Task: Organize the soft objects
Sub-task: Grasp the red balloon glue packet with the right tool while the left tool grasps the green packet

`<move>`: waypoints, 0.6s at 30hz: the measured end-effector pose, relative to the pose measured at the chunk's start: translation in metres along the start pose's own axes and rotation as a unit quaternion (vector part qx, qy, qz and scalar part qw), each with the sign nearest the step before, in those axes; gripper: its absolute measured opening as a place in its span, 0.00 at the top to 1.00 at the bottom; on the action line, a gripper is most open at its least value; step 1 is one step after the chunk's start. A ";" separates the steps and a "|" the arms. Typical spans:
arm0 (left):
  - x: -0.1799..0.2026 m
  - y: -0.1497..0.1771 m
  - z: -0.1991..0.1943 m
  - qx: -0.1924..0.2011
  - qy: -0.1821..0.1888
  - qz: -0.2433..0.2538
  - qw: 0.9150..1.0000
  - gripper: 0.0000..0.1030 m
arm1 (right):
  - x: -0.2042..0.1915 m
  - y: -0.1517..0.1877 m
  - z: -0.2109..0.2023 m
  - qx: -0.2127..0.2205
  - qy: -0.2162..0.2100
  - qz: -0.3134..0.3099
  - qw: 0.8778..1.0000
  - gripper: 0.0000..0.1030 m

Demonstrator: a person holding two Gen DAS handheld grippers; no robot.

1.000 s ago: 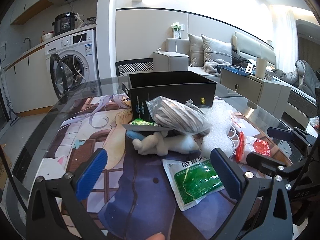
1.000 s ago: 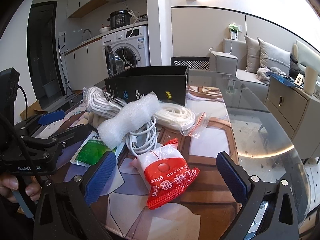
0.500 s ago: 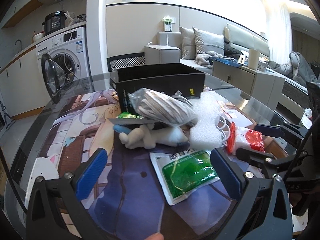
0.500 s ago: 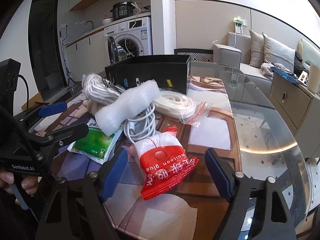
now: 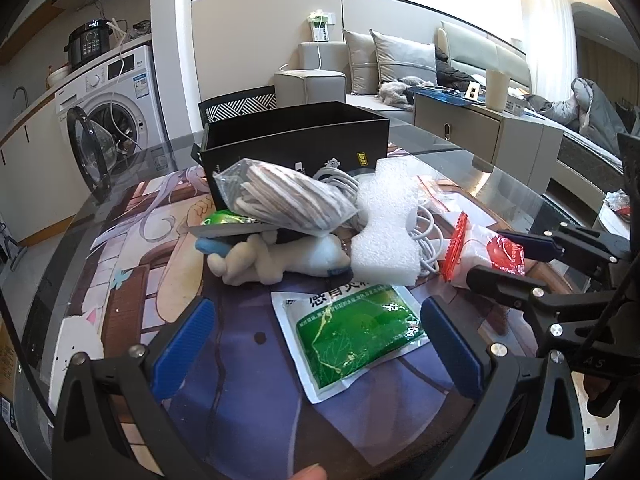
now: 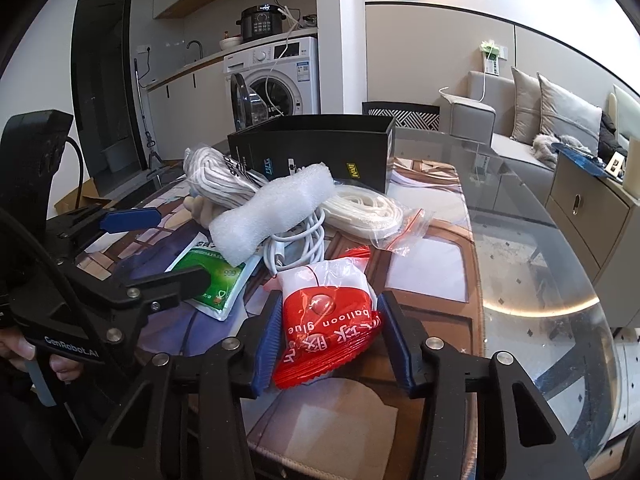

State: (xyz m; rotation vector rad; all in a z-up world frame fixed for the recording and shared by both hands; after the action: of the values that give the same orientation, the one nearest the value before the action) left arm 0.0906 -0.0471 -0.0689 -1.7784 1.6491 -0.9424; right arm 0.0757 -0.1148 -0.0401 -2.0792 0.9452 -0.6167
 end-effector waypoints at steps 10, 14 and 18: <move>0.010 0.003 0.005 -0.015 0.001 0.007 1.000 0.00 | 0.012 0.002 -0.016 0.018 0.015 0.020 1.000 0.54; 0.013 0.003 0.009 -0.022 0.002 0.008 1.000 0.00 | 0.018 0.001 -0.019 0.023 0.022 0.027 0.999 0.54; 0.015 0.004 0.015 -0.037 0.001 0.006 0.999 0.00 | 0.019 0.000 -0.021 0.027 0.024 0.029 0.999 0.54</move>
State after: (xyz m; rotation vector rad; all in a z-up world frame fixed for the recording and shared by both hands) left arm 0.1004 -0.0637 -0.0791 -1.8152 1.7143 -0.8897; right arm 0.0739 -0.1389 -0.0255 -1.9904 1.0022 -0.6559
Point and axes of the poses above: each gripper's, at about its wrist camera, not at the fingertips, and z roughly the way its jaws point, x to its right, y to its underside, the point moved 9 cm from there along z, roughly the way its jaws point, and after that the axes turned 11 degrees about -z, right-handed, at the moved point
